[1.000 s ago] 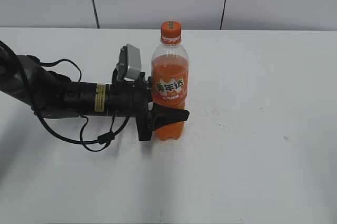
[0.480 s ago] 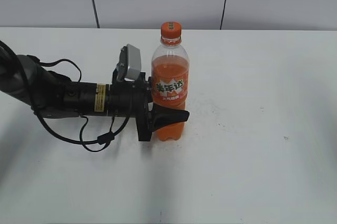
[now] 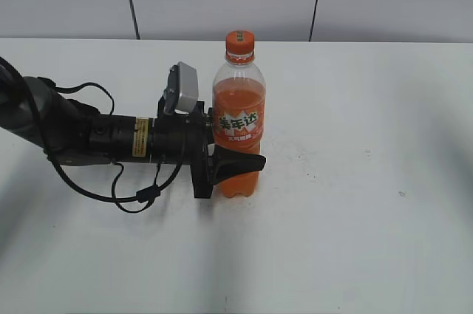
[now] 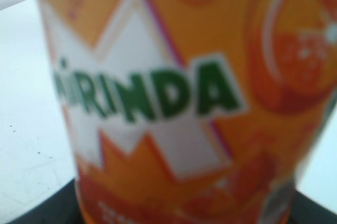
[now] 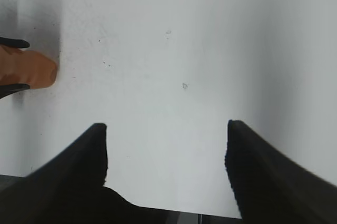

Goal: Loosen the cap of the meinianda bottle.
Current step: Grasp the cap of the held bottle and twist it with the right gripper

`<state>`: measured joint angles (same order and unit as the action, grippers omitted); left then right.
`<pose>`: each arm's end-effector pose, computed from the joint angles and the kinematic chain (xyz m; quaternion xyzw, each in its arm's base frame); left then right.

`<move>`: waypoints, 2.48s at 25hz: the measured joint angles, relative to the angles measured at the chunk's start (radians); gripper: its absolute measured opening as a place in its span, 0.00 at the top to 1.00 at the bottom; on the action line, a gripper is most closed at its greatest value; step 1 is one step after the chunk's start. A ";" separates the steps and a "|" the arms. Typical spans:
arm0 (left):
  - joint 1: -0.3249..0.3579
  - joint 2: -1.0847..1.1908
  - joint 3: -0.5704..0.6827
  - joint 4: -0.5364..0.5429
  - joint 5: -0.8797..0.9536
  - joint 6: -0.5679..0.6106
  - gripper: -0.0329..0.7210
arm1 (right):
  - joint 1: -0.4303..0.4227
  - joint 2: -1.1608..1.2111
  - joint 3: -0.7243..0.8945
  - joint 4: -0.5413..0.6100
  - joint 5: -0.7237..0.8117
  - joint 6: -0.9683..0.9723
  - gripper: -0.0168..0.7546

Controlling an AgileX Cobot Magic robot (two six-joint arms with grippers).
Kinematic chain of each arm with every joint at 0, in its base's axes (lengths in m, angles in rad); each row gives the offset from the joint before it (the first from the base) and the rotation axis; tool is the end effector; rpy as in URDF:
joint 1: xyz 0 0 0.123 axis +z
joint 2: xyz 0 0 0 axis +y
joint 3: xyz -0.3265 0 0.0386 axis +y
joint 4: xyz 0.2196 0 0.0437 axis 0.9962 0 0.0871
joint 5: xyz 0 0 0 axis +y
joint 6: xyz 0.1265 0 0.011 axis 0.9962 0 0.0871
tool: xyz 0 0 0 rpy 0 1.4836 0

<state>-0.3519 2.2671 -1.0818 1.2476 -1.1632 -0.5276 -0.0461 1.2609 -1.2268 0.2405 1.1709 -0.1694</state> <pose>0.3543 -0.2478 0.1337 0.4988 0.6010 -0.4310 0.4518 0.2146 0.0180 0.3711 -0.0389 0.9669 0.0935 0.2344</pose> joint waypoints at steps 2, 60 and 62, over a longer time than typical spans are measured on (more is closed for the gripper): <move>0.000 0.000 0.000 0.000 0.000 0.000 0.42 | 0.000 0.059 -0.052 0.006 0.026 0.017 0.30; 0.000 -0.002 0.000 0.014 -0.001 -0.001 0.42 | 0.718 0.631 -0.596 -0.140 0.030 0.682 0.30; 0.000 -0.002 0.000 0.014 -0.001 -0.001 0.42 | 0.718 0.631 -0.596 -0.140 0.039 0.682 0.30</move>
<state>-0.3519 2.2652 -1.0818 1.2618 -1.1639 -0.5283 0.6716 1.8918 -1.8232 0.1002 1.2095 0.5127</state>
